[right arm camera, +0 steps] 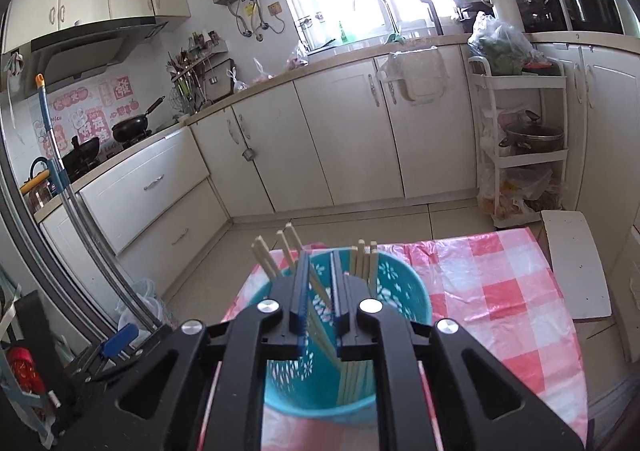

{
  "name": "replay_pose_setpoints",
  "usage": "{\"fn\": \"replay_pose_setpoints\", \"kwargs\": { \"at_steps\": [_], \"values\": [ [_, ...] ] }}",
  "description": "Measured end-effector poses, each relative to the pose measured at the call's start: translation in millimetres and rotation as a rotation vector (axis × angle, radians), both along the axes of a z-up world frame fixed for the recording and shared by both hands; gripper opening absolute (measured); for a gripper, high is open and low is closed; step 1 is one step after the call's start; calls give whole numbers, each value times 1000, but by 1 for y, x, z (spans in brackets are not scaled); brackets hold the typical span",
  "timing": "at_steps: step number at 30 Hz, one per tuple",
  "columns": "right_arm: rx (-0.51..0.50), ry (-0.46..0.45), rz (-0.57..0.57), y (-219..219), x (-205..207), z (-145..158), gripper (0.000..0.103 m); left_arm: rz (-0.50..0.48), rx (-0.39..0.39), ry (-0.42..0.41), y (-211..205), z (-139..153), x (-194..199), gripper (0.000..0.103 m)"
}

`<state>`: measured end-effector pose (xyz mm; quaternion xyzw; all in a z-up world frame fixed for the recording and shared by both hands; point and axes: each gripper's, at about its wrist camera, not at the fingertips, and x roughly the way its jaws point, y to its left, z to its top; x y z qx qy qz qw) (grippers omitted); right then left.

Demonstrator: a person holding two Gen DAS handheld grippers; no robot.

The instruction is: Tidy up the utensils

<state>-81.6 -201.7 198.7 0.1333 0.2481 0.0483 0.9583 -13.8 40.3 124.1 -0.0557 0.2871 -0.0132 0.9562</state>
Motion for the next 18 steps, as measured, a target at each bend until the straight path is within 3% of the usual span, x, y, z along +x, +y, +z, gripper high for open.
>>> {"fn": "replay_pose_setpoints", "kwargs": {
  "at_steps": [2, 5, 9, 12, 18],
  "values": [
    [-1, 37, 0, -2, -22, -2, 38, 3, 24, 9, -1, -2, -2, 80],
    [-20, 100, -11, -5, -50, -10, 51, -9, 60, 13, -4, 3, -11, 85],
    [-9, 193, -58, -18, -76, -22, 59, -5, 78, 14, -6, 13, -35, 95],
    [6, 236, -89, -23, -92, -25, 63, -29, 87, 29, -14, 20, -59, 95],
    [7, 215, -65, -3, -126, -8, 73, -89, 125, 52, -34, 42, -107, 95]
  ]
}}
